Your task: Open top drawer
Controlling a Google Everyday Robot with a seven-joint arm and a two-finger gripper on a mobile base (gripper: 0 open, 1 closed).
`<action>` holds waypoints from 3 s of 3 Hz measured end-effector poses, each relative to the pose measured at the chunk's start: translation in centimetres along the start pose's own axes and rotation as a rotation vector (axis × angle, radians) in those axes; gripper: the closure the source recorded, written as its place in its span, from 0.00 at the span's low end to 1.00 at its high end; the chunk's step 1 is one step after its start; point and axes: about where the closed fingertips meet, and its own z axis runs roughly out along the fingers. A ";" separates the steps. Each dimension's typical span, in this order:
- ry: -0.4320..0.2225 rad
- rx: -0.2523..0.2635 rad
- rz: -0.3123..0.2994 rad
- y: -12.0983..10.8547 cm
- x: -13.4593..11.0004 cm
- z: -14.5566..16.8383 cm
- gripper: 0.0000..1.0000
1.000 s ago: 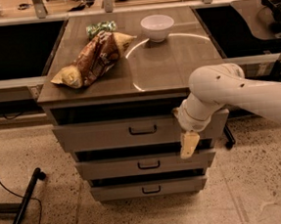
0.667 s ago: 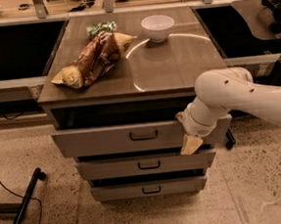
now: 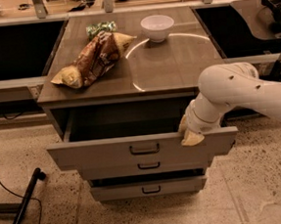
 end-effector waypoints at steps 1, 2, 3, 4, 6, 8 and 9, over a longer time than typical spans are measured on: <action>0.000 0.000 0.000 -0.1 -0.2 -0.7 0.99; 0.000 0.000 0.000 -0.1 -0.2 -0.7 0.79; 0.000 0.000 0.000 -0.1 -0.2 -0.7 0.48; 0.000 0.000 0.000 -0.1 -0.2 -0.7 0.23; 0.000 -0.001 0.000 -0.1 -0.2 -0.7 0.00; -0.014 -0.123 -0.005 4.9 1.3 0.7 0.00; -0.008 -0.142 0.002 6.4 1.5 1.0 0.18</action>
Offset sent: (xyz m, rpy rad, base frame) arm 0.0000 0.0000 0.0067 0.0000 0.0000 0.0000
